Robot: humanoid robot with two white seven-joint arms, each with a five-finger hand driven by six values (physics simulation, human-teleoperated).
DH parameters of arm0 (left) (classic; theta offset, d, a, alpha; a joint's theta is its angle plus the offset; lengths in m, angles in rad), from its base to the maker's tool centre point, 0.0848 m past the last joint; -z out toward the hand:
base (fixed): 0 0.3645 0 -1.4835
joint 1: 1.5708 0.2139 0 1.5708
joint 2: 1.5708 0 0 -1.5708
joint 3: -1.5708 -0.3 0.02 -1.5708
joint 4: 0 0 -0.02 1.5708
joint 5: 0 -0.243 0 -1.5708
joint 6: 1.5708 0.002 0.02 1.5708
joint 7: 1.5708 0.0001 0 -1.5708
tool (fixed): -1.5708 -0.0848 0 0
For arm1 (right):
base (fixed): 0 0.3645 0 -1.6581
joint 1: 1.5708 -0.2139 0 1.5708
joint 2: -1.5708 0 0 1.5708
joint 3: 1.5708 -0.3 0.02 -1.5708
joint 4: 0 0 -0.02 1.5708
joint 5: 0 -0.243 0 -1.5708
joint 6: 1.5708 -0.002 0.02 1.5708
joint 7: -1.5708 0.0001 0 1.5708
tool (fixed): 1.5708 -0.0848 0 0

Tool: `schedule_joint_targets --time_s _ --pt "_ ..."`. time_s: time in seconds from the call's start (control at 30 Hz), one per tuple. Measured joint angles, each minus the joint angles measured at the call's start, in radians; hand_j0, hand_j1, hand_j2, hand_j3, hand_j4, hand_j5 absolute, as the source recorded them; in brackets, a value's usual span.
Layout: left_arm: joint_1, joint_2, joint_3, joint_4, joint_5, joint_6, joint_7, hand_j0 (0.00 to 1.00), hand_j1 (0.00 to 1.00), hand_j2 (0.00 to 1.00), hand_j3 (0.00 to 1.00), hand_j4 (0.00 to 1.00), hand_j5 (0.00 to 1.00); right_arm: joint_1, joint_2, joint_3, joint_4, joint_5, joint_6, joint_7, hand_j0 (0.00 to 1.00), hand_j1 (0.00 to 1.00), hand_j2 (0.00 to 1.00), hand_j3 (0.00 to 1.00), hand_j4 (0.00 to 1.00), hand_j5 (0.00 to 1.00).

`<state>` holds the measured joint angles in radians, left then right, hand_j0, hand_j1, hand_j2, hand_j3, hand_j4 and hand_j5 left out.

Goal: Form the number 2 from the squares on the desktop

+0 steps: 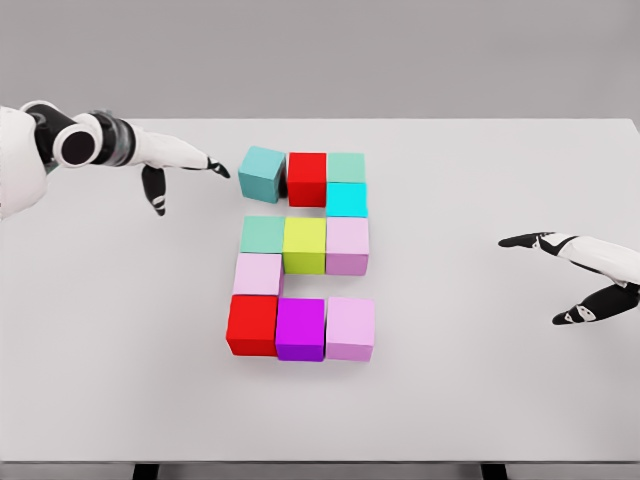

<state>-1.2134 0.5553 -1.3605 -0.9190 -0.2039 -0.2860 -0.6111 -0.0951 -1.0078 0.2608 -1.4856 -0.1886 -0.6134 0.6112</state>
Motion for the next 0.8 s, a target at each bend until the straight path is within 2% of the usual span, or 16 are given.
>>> schedule_joint_targets --time_s 0.23,0.8 --pt "-0.002 -0.050 0.000 0.049 -0.012 0.000 0.000 1.00 1.00 1.00 1.00 1.00 1.00 0.000 0.001 0.000 0.002 0.002 0.000 0.000 1.00 1.00 1.00 1.00 1.00 1.00" --pt "0.008 -0.054 0.002 0.052 -0.012 -0.065 0.001 1.00 1.00 1.00 1.00 1.00 1.00 0.000 0.002 0.007 0.000 0.012 0.000 0.000 1.00 1.00 1.00 1.00 1.00 1.00"
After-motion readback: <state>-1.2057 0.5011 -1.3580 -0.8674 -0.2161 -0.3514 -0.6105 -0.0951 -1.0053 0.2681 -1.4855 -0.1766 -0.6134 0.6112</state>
